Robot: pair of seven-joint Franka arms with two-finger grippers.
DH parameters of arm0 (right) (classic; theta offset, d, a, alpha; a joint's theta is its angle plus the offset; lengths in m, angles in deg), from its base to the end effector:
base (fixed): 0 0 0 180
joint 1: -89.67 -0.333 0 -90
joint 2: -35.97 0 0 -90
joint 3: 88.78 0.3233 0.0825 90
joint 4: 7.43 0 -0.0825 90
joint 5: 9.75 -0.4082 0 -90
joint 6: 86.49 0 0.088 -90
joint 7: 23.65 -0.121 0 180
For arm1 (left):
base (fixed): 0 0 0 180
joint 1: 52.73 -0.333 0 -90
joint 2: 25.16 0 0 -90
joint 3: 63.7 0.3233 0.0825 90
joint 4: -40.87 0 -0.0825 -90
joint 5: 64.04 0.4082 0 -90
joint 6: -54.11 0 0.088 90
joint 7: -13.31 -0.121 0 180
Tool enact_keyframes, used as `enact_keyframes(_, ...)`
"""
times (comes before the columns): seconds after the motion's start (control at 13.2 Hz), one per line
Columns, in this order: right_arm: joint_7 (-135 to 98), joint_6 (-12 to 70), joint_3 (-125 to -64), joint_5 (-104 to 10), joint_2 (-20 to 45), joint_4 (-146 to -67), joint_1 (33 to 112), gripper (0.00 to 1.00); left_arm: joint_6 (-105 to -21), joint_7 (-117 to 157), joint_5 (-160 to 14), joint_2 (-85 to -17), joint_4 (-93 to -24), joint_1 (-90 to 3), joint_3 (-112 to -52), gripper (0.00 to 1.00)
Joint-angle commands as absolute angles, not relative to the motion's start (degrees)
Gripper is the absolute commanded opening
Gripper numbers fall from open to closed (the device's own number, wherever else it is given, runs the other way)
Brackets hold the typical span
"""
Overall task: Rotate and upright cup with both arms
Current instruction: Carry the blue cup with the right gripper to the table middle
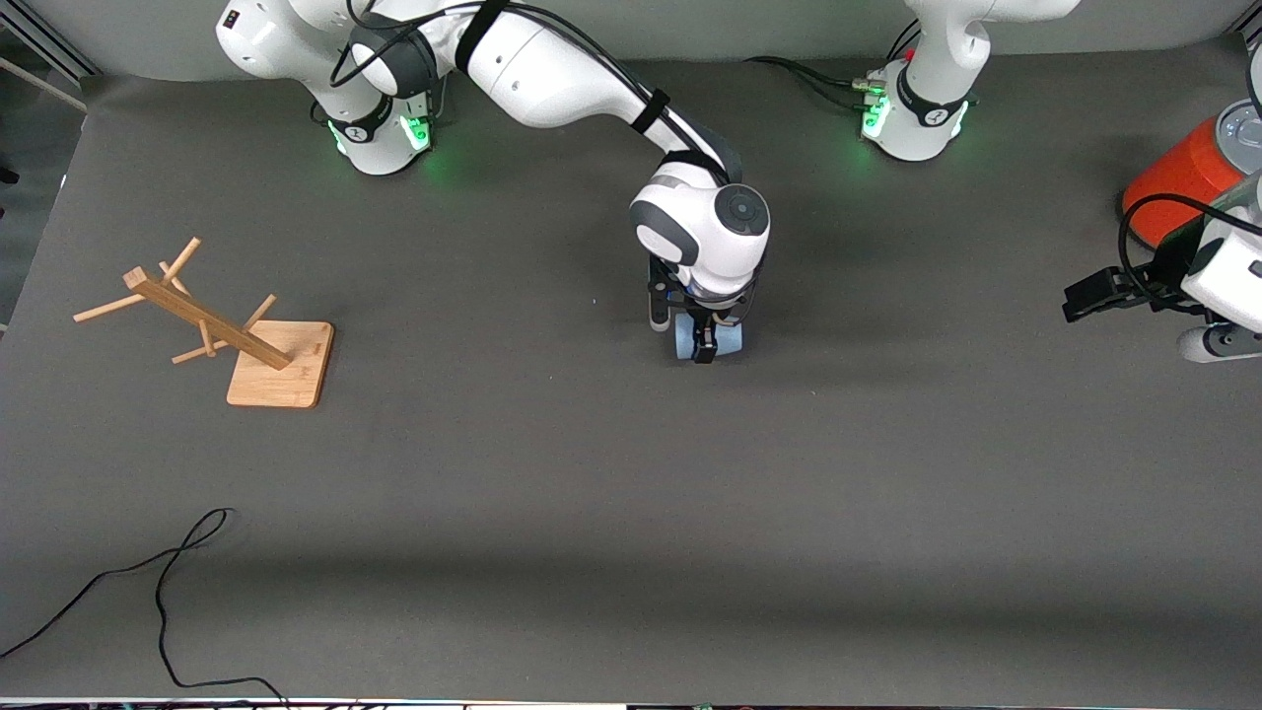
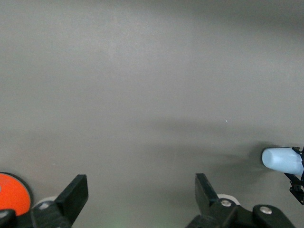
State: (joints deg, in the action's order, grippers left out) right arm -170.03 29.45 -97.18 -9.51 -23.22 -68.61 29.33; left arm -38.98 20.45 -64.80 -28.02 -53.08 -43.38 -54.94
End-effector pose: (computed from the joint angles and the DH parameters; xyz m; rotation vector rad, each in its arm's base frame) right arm 0.4606 0.6459 0.1702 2.1736 -2.1932 0.2182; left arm 0.5934 -0.0095 0.5592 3.1335 0.1812 -0.1014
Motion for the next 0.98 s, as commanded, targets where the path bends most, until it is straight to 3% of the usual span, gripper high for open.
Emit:
enact_keyframes(0.0,-172.1,29.6,-97.8,-8.1,-24.8,-66.3,28.8,1.00,-38.4,19.6,-65.4,-27.4,-53.3,-43.0,-54.6,1.00)
enact_keyframes(0.45,-171.4,26.9,-97.7,-8.3,-20.2,-66.5,28.8,1.00,-38.4,19.6,-65.4,-27.4,-53.3,-43.0,-54.6,1.00)
enact_keyframes(0.91,-155.0,4.0,-97.6,-12.8,-2.2,-66.9,32.5,1.00,-38.4,19.6,-65.4,-27.4,-53.3,-42.9,-54.6,1.00)
